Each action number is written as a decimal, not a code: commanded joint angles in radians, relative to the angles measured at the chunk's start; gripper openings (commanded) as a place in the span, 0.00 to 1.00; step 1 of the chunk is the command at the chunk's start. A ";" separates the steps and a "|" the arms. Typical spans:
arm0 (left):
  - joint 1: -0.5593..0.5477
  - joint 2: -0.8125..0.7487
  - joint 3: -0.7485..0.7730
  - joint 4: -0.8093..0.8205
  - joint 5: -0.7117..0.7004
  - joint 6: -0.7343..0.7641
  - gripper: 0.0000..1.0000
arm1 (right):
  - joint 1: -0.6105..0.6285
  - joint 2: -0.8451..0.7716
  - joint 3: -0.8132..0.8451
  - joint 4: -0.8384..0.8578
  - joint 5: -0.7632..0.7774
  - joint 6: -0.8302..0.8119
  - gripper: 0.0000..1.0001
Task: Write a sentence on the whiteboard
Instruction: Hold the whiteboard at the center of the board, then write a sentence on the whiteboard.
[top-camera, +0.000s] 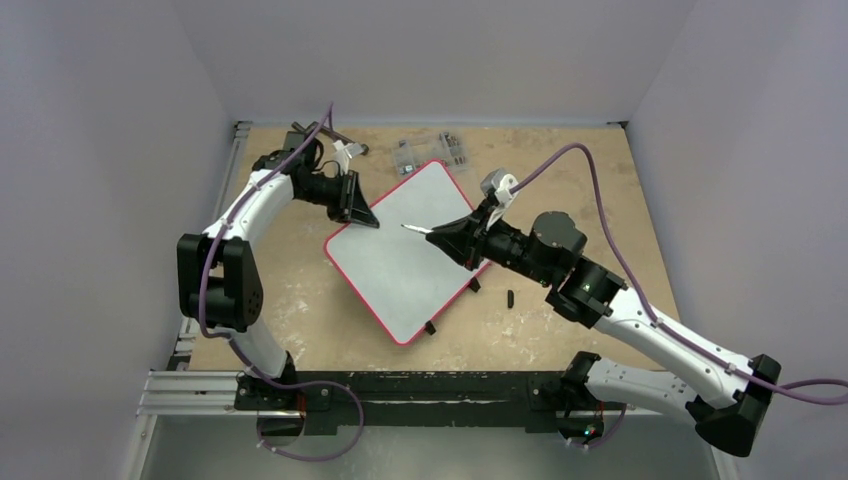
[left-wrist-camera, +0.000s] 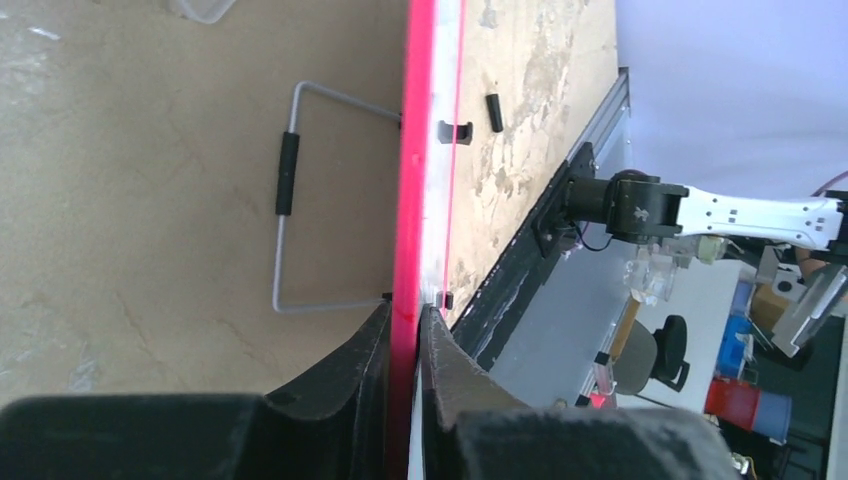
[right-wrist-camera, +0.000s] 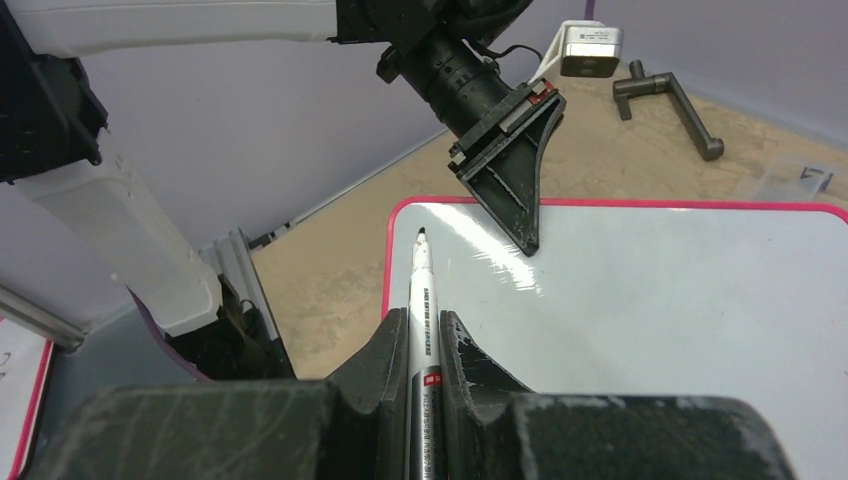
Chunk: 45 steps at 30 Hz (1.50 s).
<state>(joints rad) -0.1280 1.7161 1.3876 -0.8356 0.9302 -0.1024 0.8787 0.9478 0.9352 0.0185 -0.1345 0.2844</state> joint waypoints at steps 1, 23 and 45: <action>-0.017 -0.022 0.027 -0.007 -0.004 0.035 0.07 | 0.002 0.004 -0.022 0.078 -0.080 -0.058 0.00; -0.148 -0.168 0.004 0.004 -0.349 0.190 0.00 | 0.003 0.180 -0.065 0.108 -0.229 -0.204 0.00; -0.265 -0.233 -0.041 0.010 -0.576 0.188 0.00 | 0.050 0.325 0.004 0.198 -0.296 -0.220 0.00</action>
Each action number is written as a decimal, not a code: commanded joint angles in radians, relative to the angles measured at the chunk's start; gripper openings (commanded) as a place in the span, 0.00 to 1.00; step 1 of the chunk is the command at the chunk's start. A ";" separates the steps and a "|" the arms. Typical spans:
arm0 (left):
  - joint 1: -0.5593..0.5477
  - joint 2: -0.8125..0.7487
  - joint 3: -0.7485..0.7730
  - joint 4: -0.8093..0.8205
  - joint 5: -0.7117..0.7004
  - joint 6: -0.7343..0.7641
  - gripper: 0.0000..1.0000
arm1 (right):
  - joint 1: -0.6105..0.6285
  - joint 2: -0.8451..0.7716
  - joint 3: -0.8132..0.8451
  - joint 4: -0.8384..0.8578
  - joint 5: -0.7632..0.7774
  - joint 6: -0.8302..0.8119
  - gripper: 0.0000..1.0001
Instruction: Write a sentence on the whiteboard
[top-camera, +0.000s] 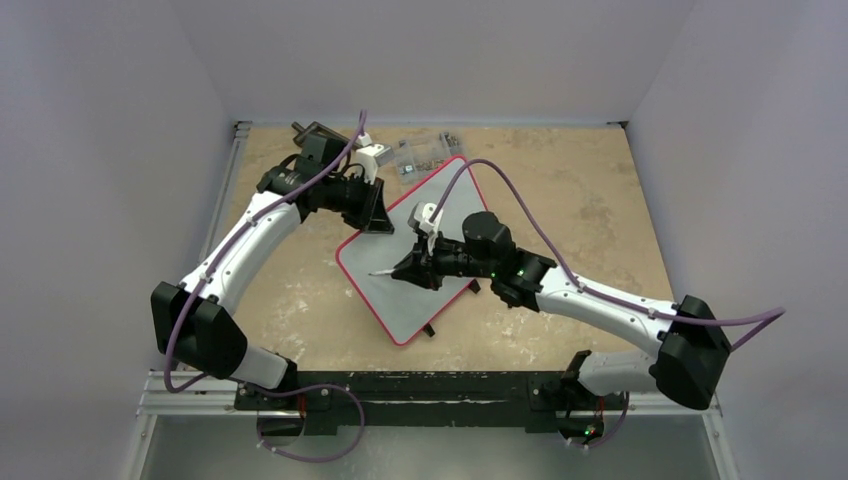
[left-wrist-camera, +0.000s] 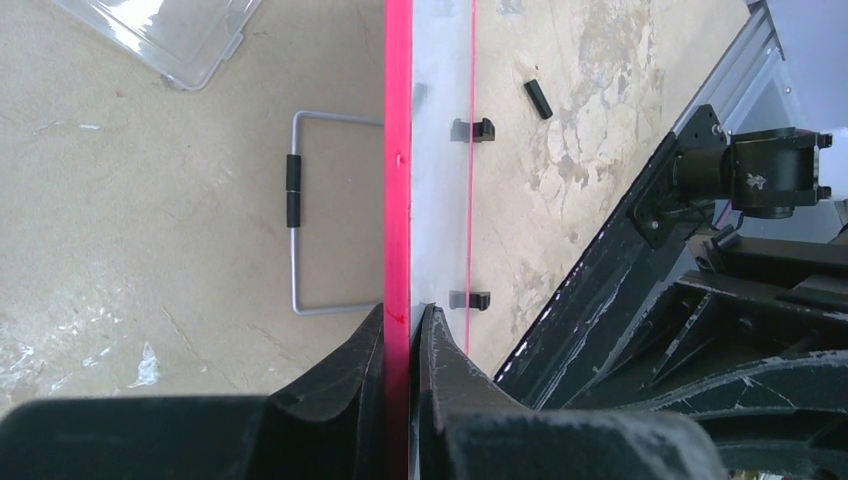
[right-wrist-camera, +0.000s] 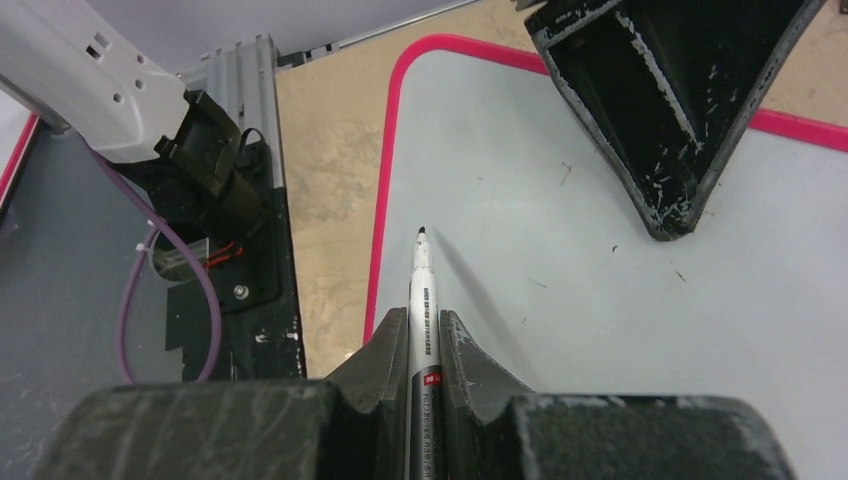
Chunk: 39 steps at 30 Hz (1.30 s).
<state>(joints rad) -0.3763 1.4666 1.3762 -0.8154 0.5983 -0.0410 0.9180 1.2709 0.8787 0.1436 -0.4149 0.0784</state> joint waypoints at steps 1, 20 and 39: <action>-0.016 0.015 -0.029 -0.011 -0.246 0.127 0.00 | 0.013 0.006 0.065 0.076 -0.012 -0.013 0.00; -0.032 0.006 -0.029 -0.016 -0.281 0.129 0.00 | 0.016 0.055 0.055 0.124 0.086 0.008 0.00; -0.035 0.005 -0.026 -0.021 -0.284 0.129 0.00 | 0.016 0.004 -0.050 0.091 0.121 0.006 0.00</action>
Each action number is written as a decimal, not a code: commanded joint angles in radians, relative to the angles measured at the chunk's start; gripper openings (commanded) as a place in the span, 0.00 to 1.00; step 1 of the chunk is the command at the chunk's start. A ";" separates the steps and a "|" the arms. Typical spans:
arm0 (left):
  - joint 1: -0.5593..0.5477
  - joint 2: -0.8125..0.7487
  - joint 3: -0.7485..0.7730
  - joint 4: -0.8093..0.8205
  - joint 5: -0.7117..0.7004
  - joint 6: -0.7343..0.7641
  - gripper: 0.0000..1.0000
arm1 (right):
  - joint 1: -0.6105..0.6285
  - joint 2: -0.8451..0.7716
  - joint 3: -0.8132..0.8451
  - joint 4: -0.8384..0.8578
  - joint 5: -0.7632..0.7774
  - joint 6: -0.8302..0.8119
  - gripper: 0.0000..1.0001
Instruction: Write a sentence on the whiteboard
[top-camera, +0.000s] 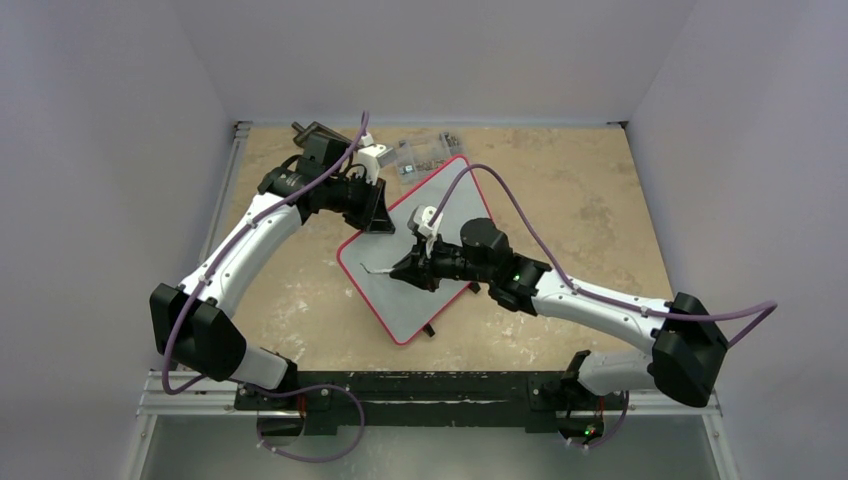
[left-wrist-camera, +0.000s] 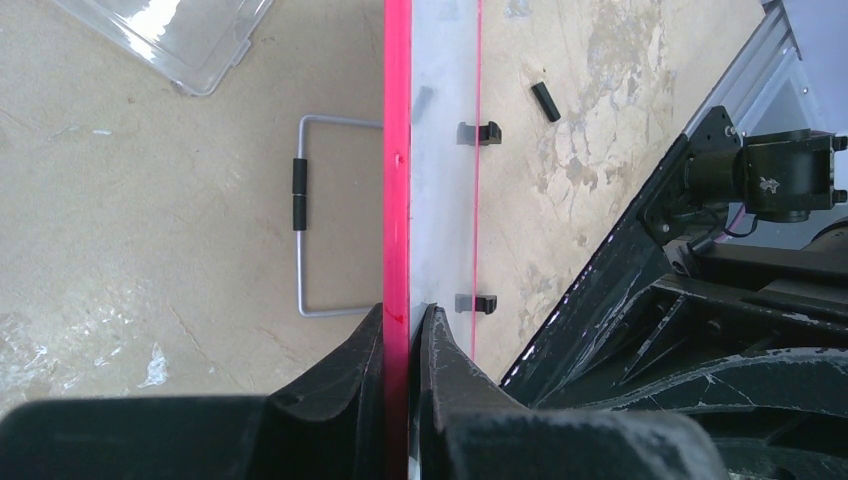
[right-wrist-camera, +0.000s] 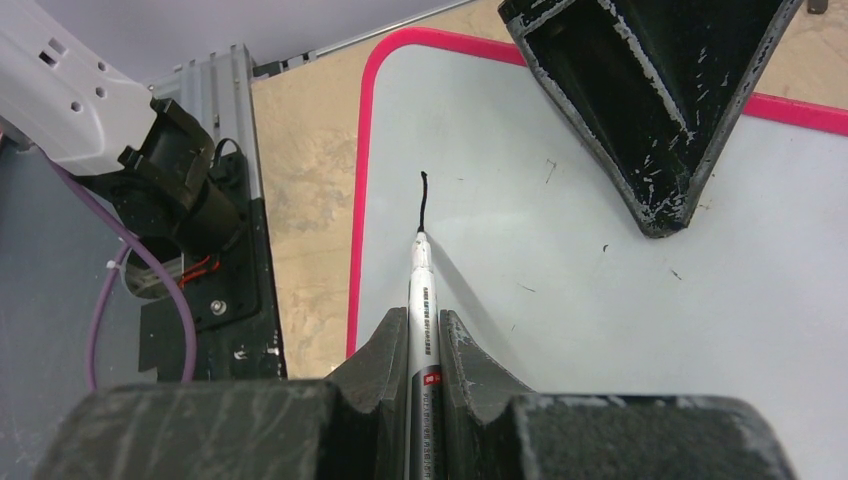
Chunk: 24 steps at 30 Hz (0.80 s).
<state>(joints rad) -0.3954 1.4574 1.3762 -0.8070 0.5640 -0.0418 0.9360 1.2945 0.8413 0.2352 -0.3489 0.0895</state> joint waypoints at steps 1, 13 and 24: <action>-0.016 0.014 -0.026 -0.030 -0.250 0.129 0.00 | -0.001 -0.021 -0.013 -0.002 0.057 -0.006 0.00; -0.020 0.014 -0.026 -0.031 -0.253 0.131 0.00 | -0.002 -0.004 0.051 -0.015 0.093 -0.020 0.00; -0.023 0.012 -0.026 -0.033 -0.256 0.131 0.00 | -0.002 0.017 0.116 -0.017 0.141 -0.029 0.00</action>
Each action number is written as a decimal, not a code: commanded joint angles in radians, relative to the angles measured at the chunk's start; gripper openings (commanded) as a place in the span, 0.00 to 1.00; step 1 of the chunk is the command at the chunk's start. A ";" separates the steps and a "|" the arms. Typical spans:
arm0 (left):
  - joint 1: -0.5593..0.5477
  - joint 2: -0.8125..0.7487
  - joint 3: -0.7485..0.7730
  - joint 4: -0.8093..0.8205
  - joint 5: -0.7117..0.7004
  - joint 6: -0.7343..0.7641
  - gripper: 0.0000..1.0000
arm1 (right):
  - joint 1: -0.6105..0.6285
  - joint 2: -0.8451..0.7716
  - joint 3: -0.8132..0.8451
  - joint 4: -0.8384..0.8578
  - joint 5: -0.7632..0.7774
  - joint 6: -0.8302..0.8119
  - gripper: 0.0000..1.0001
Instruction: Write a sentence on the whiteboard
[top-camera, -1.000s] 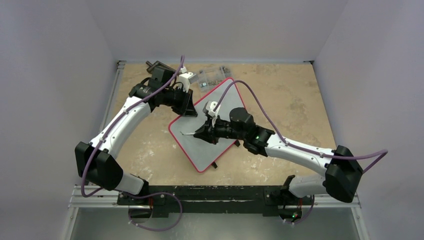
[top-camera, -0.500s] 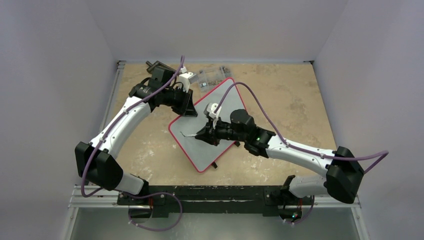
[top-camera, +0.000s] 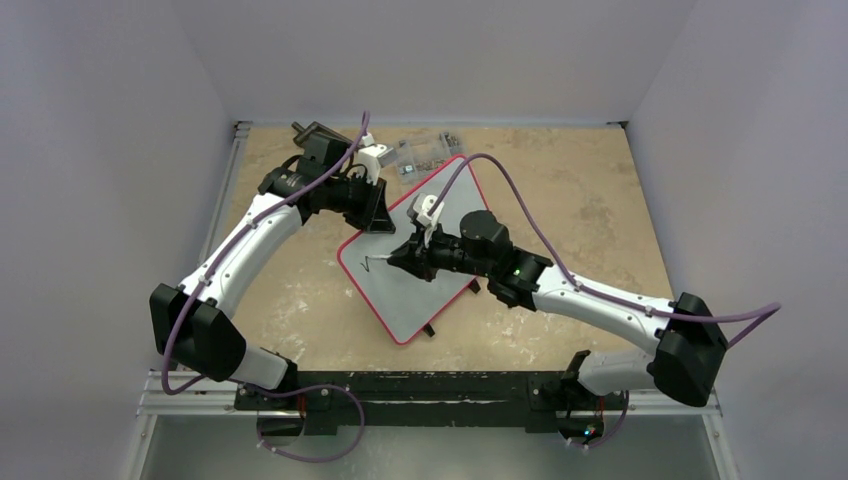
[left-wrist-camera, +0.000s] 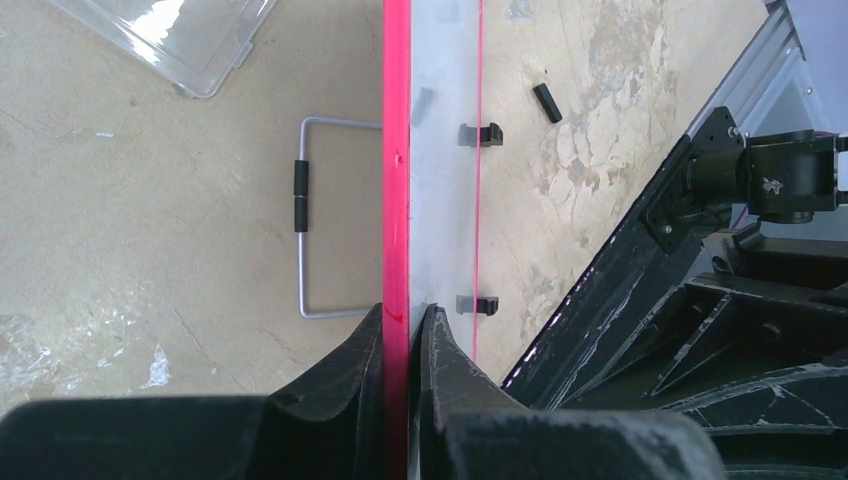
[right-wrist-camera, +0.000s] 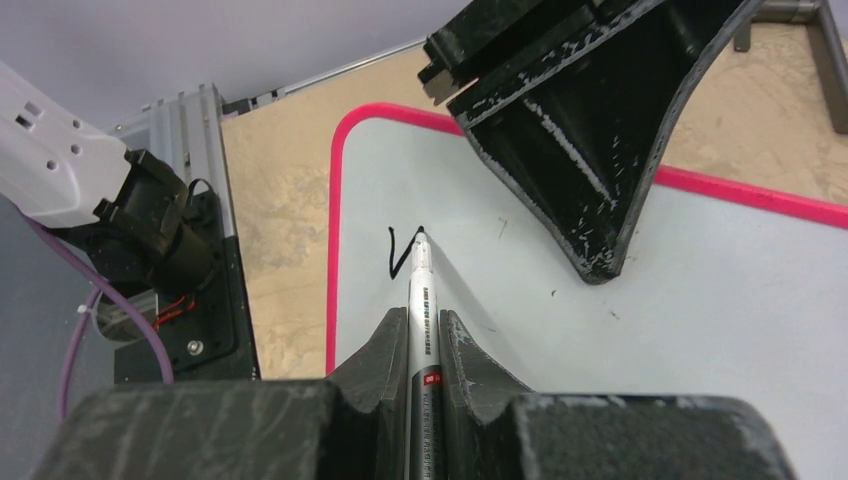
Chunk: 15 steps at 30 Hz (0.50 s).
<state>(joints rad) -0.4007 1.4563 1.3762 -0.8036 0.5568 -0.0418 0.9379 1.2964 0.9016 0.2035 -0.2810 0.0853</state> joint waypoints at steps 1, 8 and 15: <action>-0.017 0.012 -0.026 -0.037 -0.248 0.131 0.00 | -0.004 0.018 0.058 0.014 0.075 -0.025 0.00; -0.018 0.010 -0.025 -0.037 -0.254 0.131 0.00 | -0.004 0.013 0.019 0.014 0.072 -0.016 0.00; -0.020 0.010 -0.023 -0.038 -0.256 0.131 0.00 | -0.004 -0.013 -0.040 0.013 0.075 0.002 0.00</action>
<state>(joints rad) -0.4015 1.4559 1.3762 -0.8032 0.5510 -0.0418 0.9375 1.2972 0.9035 0.2150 -0.2596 0.0864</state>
